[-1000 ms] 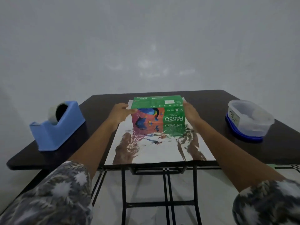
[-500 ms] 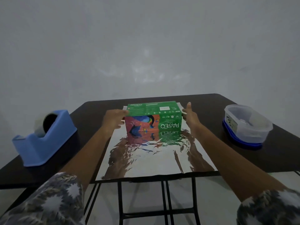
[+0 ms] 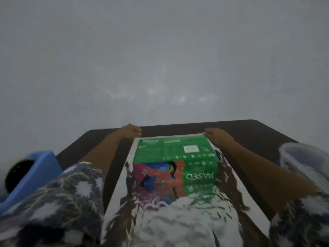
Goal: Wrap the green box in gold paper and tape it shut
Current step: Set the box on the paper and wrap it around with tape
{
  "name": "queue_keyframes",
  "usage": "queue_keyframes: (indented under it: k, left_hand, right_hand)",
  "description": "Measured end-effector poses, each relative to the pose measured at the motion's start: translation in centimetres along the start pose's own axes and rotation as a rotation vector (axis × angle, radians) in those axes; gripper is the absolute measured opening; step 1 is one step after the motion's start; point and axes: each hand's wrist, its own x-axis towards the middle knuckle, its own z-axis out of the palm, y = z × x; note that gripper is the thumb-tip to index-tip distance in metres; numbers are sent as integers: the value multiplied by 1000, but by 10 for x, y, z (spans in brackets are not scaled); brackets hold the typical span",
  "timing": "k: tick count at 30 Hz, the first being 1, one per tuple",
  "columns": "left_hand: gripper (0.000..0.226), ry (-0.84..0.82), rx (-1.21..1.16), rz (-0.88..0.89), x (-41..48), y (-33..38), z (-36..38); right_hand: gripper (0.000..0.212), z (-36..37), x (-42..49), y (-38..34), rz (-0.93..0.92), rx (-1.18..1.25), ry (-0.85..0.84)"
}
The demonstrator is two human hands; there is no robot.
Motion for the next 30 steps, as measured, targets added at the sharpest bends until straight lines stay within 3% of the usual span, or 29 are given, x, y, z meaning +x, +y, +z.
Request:
queue_keyframes:
  k: [3,5,9,14,18,23,28,30]
  left_hand:
    - [30,-162,115,-3,46,-13,18]
    - [19,-174,181,-32,70,-24,30]
    - [57,-171,268,-14,100,-38,46]
    - [30,-174,248,9,105,-32,44]
    - [16,-33,157,14,91,-23,42]
    - [14,295,-27,131,53,-6,11]
    - [10,370,-71,203,-1,9,-18]
    - [6,412,-75,226,-28,15,-18]
  right_hand:
    - [52,13,35,11,-38,-102,-98]
    - [57,22,50,18,-88,-145,-133]
    - [60,37,74,28,-72,-251,-166]
    - [35,42,96,27,-3,-392,-158]
    - [3,30,94,18,-55,-90,-78]
    - [21,-11,67,-4,-184,527,127]
    - [33,-47,18,-21,-352,464,197]
    - [26,-56,-7,-24,-408,379,219]
